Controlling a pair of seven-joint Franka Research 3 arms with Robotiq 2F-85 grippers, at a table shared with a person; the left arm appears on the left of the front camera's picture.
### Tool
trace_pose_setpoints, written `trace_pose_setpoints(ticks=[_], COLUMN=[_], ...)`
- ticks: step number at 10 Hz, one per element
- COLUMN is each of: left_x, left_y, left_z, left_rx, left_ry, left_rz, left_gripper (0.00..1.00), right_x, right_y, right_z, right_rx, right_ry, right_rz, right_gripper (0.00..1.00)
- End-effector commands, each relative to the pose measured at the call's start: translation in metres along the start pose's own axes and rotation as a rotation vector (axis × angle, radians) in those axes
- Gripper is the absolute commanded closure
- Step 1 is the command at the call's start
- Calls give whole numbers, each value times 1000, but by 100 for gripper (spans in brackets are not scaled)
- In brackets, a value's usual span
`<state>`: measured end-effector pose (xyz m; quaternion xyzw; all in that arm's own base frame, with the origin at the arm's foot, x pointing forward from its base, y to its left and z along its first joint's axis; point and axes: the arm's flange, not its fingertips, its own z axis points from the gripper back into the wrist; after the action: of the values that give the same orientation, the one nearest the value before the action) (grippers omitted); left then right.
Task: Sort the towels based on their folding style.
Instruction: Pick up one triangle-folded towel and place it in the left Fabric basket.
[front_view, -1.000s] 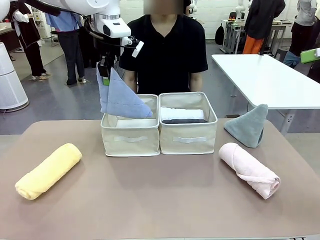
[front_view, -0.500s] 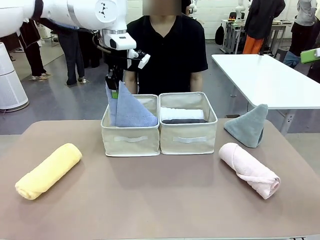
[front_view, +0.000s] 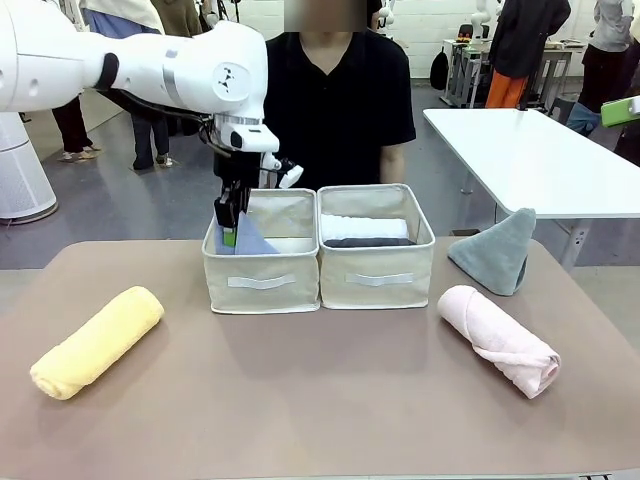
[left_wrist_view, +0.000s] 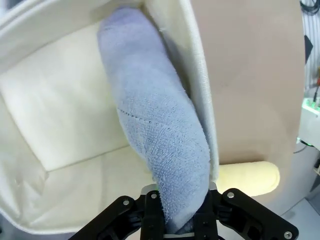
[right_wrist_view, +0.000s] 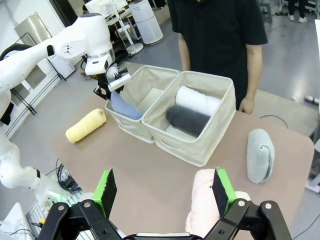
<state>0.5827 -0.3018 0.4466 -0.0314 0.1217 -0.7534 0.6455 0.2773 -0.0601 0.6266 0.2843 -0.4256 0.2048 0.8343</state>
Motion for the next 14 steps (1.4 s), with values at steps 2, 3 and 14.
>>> trace_pose_setpoints(ticks=[2,3,14], left_x=[-4,-6,-8], left_y=[-11,-14,-18], left_z=[11,16,16], left_rx=[-5,6,-21], left_ry=[-1,-10,-13], left_rz=[-57,-60,-49], left_gripper=[22,0,0], right_x=[-1,-1,-1], right_y=[-1,-1,-1], right_z=[-2,-2,-2], right_rx=[30,30,30], right_ry=[-6,-6,-6], right_rz=[10,10,10], right_gripper=[0,0,0])
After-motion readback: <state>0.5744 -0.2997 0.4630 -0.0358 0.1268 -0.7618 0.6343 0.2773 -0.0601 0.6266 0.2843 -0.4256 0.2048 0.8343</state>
